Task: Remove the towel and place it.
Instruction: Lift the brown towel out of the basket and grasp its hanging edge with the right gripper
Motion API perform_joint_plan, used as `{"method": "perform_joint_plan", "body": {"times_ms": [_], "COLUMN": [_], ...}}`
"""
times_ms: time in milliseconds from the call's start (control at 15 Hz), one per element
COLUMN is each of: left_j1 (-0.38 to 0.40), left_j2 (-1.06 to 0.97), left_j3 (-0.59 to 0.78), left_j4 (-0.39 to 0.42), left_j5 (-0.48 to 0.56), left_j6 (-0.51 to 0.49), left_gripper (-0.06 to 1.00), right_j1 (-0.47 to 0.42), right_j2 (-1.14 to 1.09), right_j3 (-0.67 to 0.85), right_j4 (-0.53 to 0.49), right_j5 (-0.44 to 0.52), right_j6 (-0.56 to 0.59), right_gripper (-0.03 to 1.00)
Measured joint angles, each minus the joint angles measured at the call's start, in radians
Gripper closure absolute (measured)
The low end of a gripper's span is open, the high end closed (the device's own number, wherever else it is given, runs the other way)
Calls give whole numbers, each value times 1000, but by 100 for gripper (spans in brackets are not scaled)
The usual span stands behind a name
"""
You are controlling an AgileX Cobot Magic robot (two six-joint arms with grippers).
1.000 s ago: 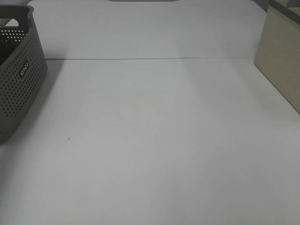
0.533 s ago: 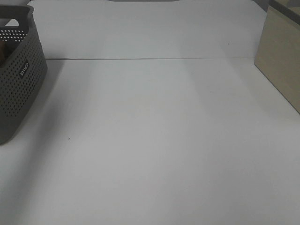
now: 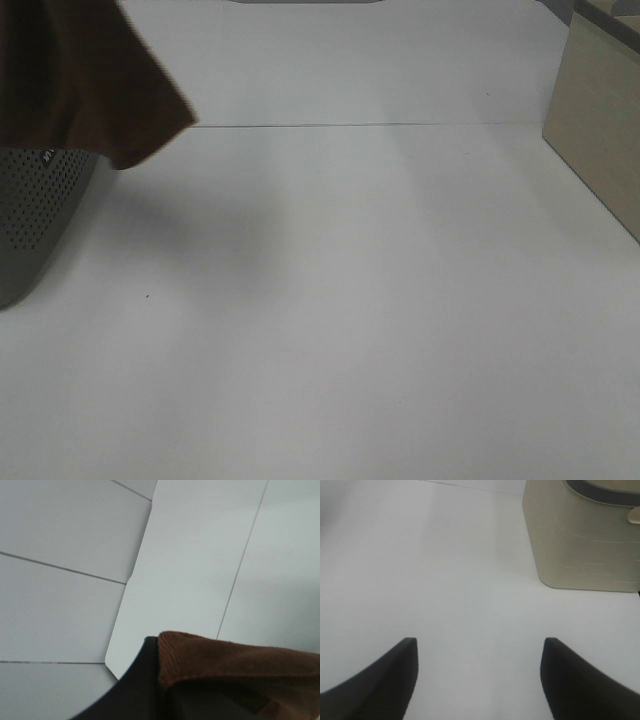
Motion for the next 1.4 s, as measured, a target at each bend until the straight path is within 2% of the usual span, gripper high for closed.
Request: {"method": "perform_joint_plan", "body": {"times_ms": [67,200,267,400,467,533,667,733,800,867,1000,1133,1200,1267,1400], "left_j1": [-20,-88,-116,-160,-168,-188,-204,-206,-208,-208,-208,-208,-208,-208,-208], "left_j2": [3,8,8,16,18,31,38,39,41,42,51,63,68,75,81], "left_j3": [0,0,0,0,0,0,0,0,0,0,0,0,0,0,0], "left_j4": [1,2,2,2,2,2,1,1,-3,-3,-6,-10,-11,-12,-14], "left_j5": [-1,-2,-2,-2,-2,-2,-4,-7,-9,-9,-9,-9,-9,-14,-24], "left_j6": [0,1,2,32,42,83,97,98,102,102,131,171,181,186,207], "left_gripper": [94,94,94,94,94,94,94,94,94,94,94,94,94,94,94], "right_j1": [0,0,0,0,0,0,0,0,0,0,0,16,49,134,226], "right_j2": [16,126,201,364,413,612,822,877,973,1063,1227,1368,1431,1531,1633], "right_j3": [-4,-19,-20,-20,-23,-59,-112,-130,-170,-209,-304,-404,-458,-549,-679], "right_j4": [6,99,200,444,524,834,1132,1199,1298,1364,1413,1420,1419,1396,1332], "right_j5": [-8,-170,-305,-528,-569,-590,-445,-398,-315,-242,-119,-40,-12,18,35], "right_j6": [-7,-85,-169,-422,-511,-928,-1306,-1389,-1520,-1597,-1661,-1686,-1690,-1689,-1640], "right_gripper": [29,29,29,29,29,29,29,29,29,29,29,29,29,29,29]}}
